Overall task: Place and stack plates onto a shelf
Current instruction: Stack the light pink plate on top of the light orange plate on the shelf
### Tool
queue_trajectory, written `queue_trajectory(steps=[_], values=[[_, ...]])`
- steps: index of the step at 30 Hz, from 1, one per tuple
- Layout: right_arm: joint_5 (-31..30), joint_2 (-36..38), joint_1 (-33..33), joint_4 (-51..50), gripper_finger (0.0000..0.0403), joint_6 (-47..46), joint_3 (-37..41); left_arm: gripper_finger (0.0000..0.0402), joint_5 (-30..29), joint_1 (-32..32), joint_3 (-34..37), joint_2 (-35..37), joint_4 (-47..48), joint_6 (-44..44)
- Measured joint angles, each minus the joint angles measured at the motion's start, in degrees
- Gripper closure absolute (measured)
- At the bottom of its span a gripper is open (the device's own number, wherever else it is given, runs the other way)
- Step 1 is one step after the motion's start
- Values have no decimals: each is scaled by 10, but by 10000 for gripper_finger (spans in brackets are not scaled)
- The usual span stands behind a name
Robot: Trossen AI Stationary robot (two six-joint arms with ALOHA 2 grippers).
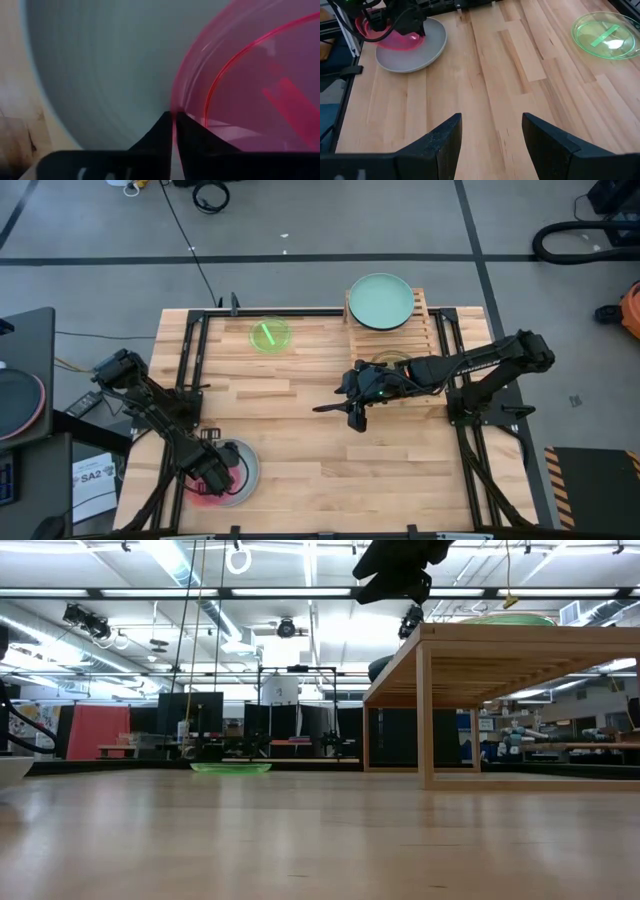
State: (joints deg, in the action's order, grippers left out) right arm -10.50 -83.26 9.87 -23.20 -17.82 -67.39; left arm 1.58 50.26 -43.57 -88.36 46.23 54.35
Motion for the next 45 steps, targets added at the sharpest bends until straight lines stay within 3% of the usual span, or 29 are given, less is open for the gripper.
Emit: queue_trajectory(steps=[14, 23, 37, 45], values=[[0, 0, 0, 0, 190, 0, 0, 399, -2, 0, 1, 11, -1, 1], [0, 0, 0, 0, 190, 0, 0, 400, -40, -20, 2, 57, -2, 9], [0, 0, 0, 30, 190, 0, 0, 401, -94, -74, 1, 63, -3, 1], [0, 0, 0, 72, 190, 0, 0, 401, -96, -114, 1, 63, -36, -70]])
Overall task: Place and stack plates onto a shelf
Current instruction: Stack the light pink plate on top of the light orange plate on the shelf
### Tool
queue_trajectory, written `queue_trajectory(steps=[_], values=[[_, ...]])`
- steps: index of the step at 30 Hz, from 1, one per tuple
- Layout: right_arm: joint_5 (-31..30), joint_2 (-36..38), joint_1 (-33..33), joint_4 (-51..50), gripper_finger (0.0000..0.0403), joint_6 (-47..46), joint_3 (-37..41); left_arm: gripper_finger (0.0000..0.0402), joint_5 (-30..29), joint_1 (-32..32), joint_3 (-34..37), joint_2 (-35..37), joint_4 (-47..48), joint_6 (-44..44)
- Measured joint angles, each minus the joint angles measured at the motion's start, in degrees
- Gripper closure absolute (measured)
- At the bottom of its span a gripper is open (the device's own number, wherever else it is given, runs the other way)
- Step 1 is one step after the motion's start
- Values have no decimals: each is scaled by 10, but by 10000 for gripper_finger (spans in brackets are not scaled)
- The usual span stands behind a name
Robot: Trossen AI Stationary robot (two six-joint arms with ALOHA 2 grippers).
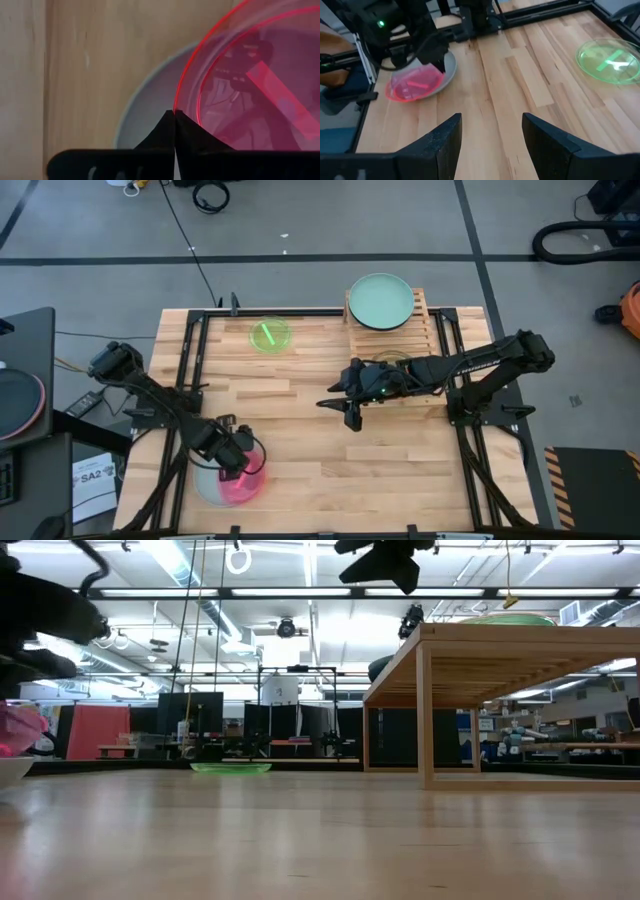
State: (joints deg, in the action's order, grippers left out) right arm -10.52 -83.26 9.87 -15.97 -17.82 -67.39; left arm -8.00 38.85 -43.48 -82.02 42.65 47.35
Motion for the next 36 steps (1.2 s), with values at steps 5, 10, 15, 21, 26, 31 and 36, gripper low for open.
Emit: queue_trajectory(steps=[5, 10, 15, 21, 26, 31, 36], values=[[-2, 0, 0, 10, 190, 0, 0, 401, -9, -27, 0, 0, -24, -56], [-3, 0, 0, 10, 190, 0, 0, 401, -10, -59, 0, 0, -49, -109], [-4, -1, 0, 9, 190, 0, 0, 401, -11, -92, 0, 0, -95, -170], [-4, -1, 0, 9, 190, 0, 0, 401, -10, -120, 0, 0, -125, -250], [-4, -1, 0, 9, 190, 0, 0, 401, -13, -138, -1, 0, -144, -305], [-4, -1, 0, 9, 190, 0, 0, 401, -14, -160, -1, 0, -161, -362], [-4, -1, 0, 9, 190, 0, 0, 401, -14, -183, -1, 0, -175, -408]])
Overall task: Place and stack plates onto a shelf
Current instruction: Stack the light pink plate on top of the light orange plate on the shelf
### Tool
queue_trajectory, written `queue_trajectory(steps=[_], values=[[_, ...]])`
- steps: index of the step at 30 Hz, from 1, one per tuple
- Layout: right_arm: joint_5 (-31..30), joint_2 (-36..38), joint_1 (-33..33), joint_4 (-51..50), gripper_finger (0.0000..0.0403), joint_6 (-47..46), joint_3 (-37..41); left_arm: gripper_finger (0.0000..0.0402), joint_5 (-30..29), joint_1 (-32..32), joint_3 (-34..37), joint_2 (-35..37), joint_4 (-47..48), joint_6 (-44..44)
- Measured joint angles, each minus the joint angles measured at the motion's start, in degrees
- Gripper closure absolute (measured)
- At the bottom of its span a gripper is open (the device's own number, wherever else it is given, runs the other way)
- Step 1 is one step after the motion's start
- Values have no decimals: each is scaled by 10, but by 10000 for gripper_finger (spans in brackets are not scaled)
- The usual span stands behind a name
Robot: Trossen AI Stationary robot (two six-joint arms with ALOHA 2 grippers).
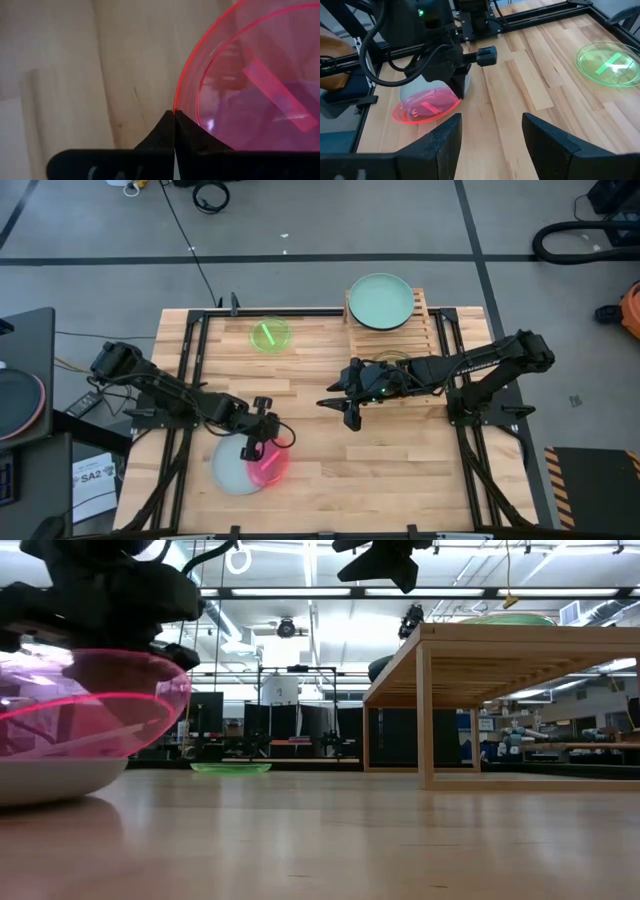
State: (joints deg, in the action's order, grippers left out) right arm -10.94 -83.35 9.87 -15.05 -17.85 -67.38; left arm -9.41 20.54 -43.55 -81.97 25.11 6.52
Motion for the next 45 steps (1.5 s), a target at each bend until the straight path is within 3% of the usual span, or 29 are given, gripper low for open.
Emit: queue_trajectory(steps=[11, 18, 28, 33, 40, 45], values=[[-1, 0, 0, 2, 190, -34, 0, 401, -32, -50, 0, 56, -12, -33], [-58, 0, 0, 37, 190, -31, 0, 401, -77, -81, 0, 107, -14, -31], [-180, 0, -11, 95, 190, 48, 0, 401, -237, -145, 0, 135, -58, -19], [-199, 0, -21, 99, 190, 99, 0, 401, -295, -185, 0, 135, -103, -16], [-204, 0, -30, 99, 190, 154, 0, 401, -313, -229, 0, 135, -176, -16], [-240, -9, -37, 107, 190, 192, 0, 401, -313, -242, 0, 135, -205, -10]])
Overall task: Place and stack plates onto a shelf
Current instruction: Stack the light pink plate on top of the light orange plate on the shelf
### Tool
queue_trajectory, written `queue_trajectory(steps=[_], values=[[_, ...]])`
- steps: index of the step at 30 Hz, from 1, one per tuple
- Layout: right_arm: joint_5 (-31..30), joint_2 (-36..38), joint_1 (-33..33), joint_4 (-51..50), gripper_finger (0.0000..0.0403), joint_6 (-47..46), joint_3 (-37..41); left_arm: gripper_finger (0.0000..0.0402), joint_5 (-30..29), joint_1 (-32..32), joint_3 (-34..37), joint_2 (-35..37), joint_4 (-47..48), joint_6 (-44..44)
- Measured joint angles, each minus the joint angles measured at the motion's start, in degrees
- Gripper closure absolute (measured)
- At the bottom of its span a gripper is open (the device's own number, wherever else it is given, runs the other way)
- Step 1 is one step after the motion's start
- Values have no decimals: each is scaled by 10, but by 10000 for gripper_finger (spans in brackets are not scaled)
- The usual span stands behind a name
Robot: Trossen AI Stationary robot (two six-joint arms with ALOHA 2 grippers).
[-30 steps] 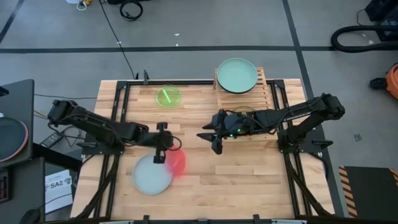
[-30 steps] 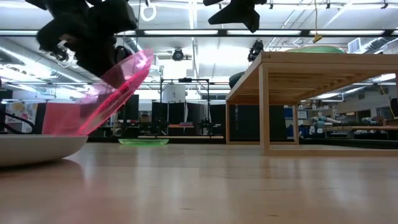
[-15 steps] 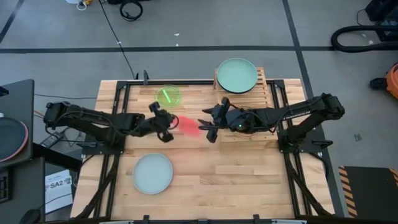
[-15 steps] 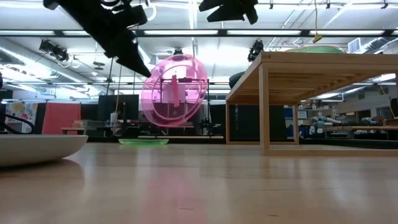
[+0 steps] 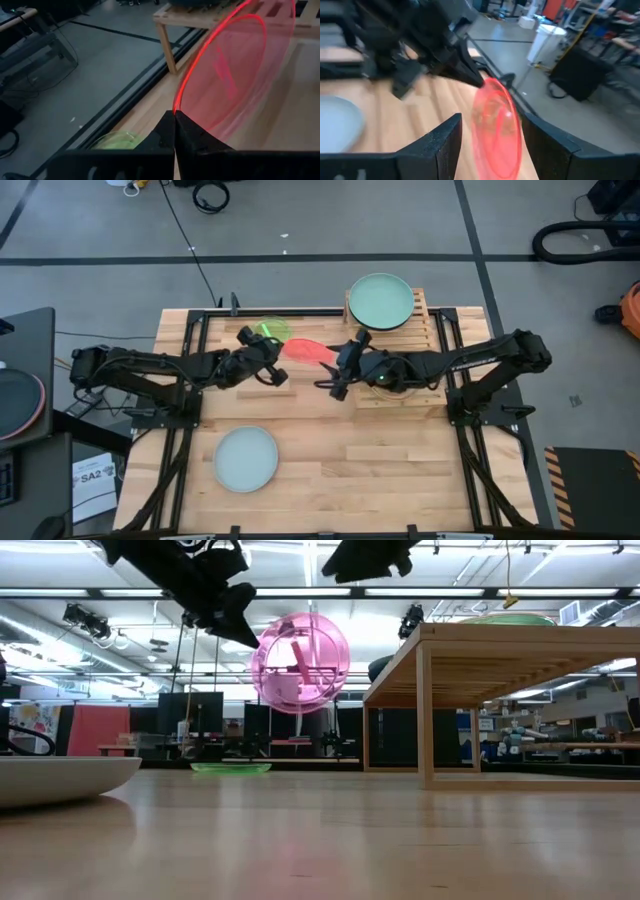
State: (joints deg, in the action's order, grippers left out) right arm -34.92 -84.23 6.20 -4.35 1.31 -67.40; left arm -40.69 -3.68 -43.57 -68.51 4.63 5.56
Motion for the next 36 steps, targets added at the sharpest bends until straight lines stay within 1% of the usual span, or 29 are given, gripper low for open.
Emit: queue_trajectory(steps=[4, 10, 12, 17, 22, 32, 36], values=[[-34, -28, -6, 18, 190, 48, 0, 401, 0, 0, 0, 0, -12, 1], [-152, -83, -12, 107, 190, 163, 0, 401, 0, 0, 0, 0, -14, 2], [-165, -96, -15, 130, 190, 195, 0, 401, 0, 0, 0, 0, -14, 2], [-188, -121, -17, 176, 197, 232, 0, 401, 0, 0, 0, 0, -15, 2], [-194, -127, -24, 180, 224, 233, 0, 401, 7, 0, 0, -1, -15, 2], [-189, -130, -34, 178, 312, 227, 0, 401, 11, 0, 0, -1, -15, 3], [-172, -130, -34, 179, 353, 227, 0, 399, 11, 0, 0, 0, -15, 3]])
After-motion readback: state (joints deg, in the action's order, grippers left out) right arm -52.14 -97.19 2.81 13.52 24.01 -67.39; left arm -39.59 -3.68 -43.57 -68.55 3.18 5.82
